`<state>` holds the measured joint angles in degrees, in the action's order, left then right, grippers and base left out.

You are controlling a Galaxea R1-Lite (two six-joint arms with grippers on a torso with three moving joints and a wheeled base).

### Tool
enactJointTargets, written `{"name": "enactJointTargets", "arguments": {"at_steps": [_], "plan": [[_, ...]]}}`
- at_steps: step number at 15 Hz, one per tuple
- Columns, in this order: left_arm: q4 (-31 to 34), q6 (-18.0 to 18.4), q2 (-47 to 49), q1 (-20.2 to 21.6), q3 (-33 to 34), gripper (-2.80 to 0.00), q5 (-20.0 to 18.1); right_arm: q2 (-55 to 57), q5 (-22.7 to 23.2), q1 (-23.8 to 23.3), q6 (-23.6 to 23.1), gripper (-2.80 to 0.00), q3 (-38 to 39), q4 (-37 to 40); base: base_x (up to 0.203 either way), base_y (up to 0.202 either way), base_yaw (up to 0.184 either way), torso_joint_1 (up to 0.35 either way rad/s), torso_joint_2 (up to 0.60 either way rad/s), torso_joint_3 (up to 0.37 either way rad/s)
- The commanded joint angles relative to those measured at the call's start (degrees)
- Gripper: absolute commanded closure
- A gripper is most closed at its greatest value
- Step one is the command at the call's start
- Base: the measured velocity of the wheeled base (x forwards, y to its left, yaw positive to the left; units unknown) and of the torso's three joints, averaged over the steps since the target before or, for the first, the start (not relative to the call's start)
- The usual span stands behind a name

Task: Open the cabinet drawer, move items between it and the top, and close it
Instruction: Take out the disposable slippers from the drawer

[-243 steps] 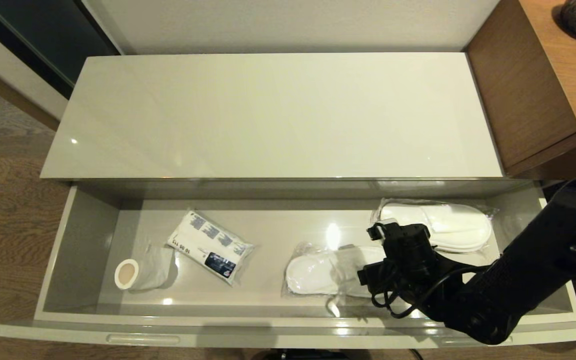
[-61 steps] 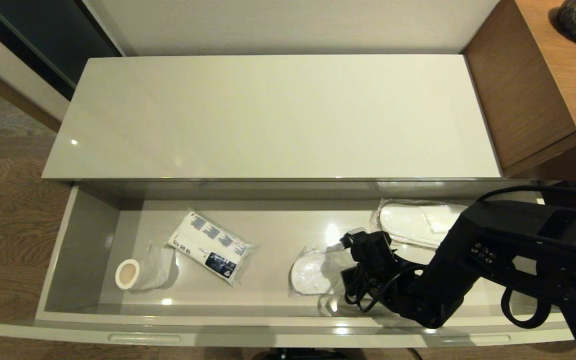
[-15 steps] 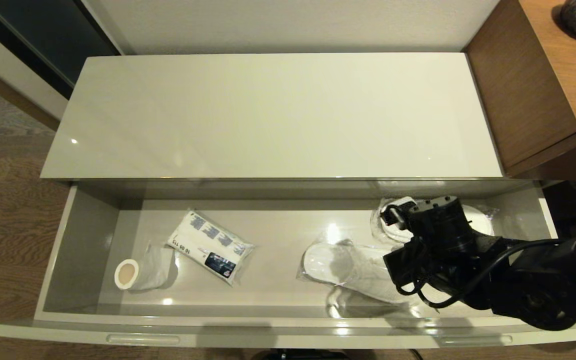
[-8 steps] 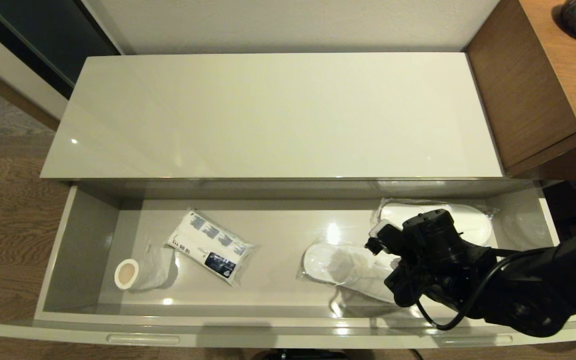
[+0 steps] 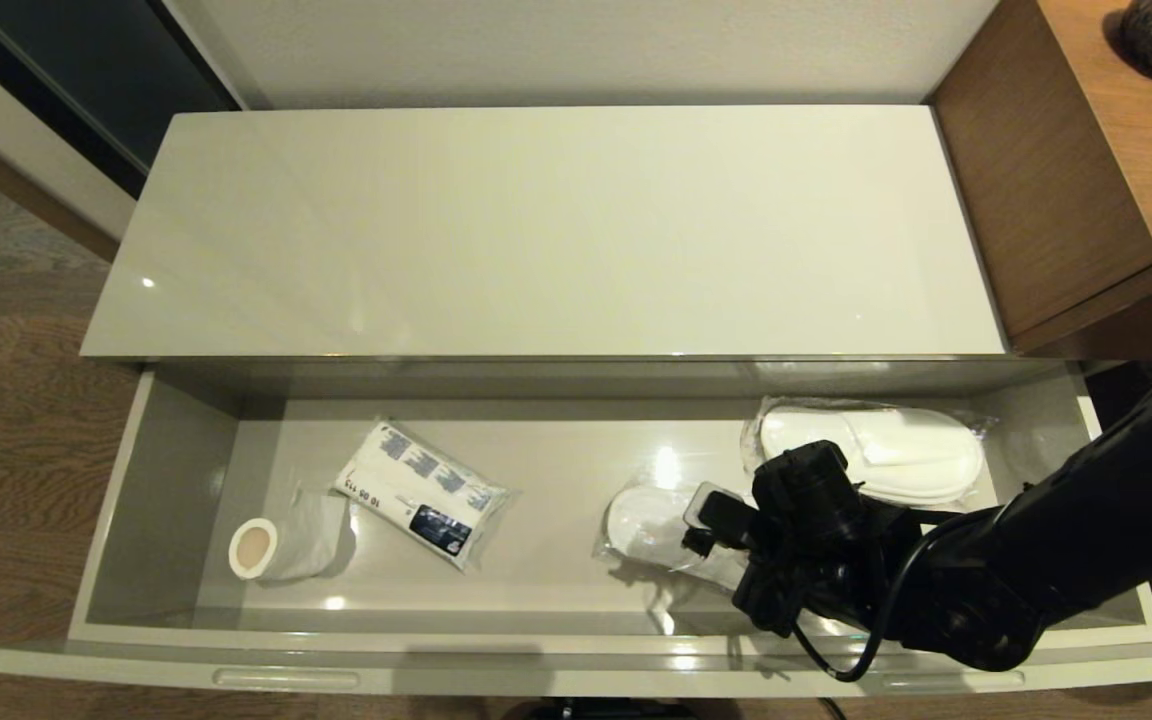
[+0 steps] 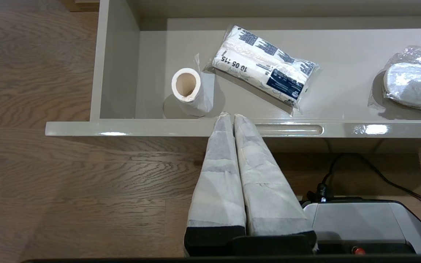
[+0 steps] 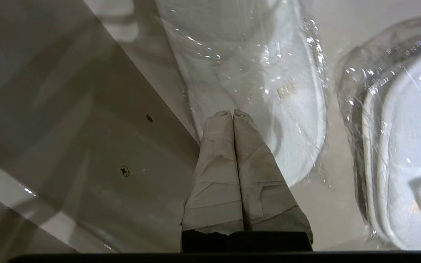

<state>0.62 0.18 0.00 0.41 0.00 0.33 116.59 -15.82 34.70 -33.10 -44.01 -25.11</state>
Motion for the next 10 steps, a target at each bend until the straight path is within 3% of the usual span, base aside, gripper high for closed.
{"name": "enactJointTargets", "arguments": {"at_steps": [1, 7, 8, 10], "plan": [[0.0, 0.0, 0.1, 0.0, 0.0, 0.0, 0.0, 0.6, 0.1, 1.0, -1.7, 0.0, 0.1, -0.1, 0.0, 0.0, 0.0, 0.0, 0.0, 0.0], [0.0, 0.0, 0.1, 0.0, 0.0, 0.0, 0.0, 0.1, 0.4, 2.6, -5.0, 0.0, 0.4, -0.1, 0.0, 0.0, 0.0, 0.0, 0.0, 0.0], [0.0, 0.0, 0.1, 0.0, 0.1, 0.0, 0.0, 0.8, 0.5, 2.5, -4.5, -2.8, 0.2, -0.4, 0.0, 0.0, 0.0, 0.0, 0.0, 0.0], [0.0, 0.0, 0.1, 0.0, 0.0, 0.0, 0.0, 1.3, 0.4, 2.5, -3.7, -2.8, 0.1, -1.9, 0.0, 0.0, 0.0, 0.0, 0.0, 0.0]]}}
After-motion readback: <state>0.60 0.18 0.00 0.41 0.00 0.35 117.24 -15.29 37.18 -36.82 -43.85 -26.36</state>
